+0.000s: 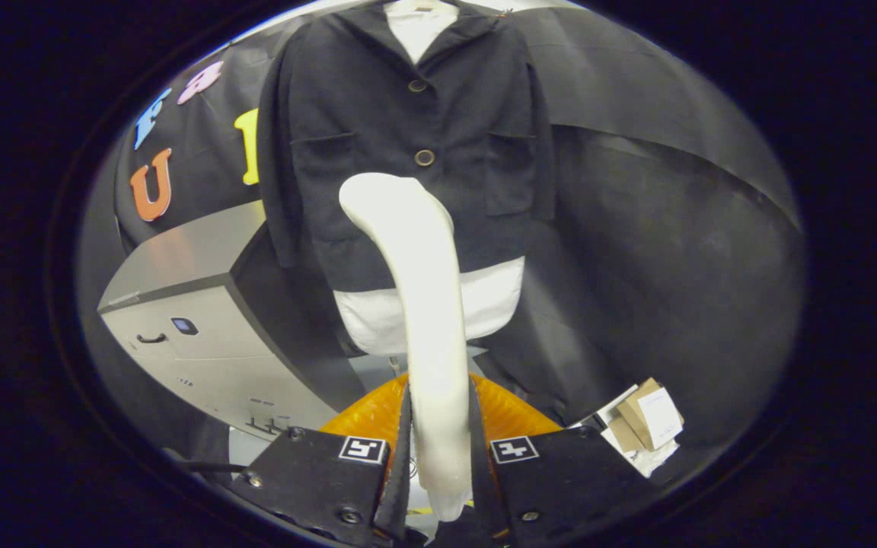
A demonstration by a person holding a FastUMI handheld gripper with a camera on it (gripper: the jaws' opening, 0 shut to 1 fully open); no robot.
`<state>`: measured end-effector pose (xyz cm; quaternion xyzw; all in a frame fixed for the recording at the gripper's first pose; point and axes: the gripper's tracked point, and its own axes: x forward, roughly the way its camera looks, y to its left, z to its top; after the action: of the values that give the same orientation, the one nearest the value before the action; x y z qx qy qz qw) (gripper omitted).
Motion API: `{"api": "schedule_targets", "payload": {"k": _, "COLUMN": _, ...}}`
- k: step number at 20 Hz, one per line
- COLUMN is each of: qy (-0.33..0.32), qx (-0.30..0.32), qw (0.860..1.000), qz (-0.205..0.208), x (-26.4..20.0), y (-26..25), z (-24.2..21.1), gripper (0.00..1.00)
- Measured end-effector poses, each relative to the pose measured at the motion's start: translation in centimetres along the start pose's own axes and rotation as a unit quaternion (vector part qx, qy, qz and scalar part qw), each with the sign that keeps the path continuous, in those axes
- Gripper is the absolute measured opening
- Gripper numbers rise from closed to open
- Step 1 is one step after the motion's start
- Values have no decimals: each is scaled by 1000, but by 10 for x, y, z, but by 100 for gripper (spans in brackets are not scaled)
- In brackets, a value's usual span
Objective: Iron the clothes twice with a garment steamer, once on the left side and once on the right side.
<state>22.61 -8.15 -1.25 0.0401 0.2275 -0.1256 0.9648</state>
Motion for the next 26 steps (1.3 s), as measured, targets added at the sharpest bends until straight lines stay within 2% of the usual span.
{"api": "schedule_targets", "payload": {"k": 6, "qy": -51, "qx": 37, "qw": 998, "qz": 20, "x": -25, "y": -65, "z": 60, "gripper": 37}}
{"api": "schedule_targets", "payload": {"k": 12, "qy": -136, "qx": 35, "qw": 988, "qz": 61, "x": -32, "y": -115, "z": 175, "gripper": 37}}
{"api": "schedule_targets", "payload": {"k": 16, "qy": -204, "qx": 30, "qw": 974, "qz": 93, "x": -32, "y": -127, "z": 271, "gripper": 37}}
{"api": "schedule_targets", "payload": {"k": 20, "qy": -253, "qx": 26, "qw": 960, "qz": 120, "x": -37, "y": -110, "z": 347, "gripper": 37}}
{"api": "schedule_targets", "payload": {"k": 23, "qy": -277, "qx": 26, "qw": 953, "qz": 121, "x": -34, "y": -96, "z": 383, "gripper": 37}}
{"api": "schedule_targets", "payload": {"k": 26, "qy": -291, "qx": 19, "qw": 952, "qz": 91, "x": -28, "y": -94, "z": 387, "gripper": 37}}
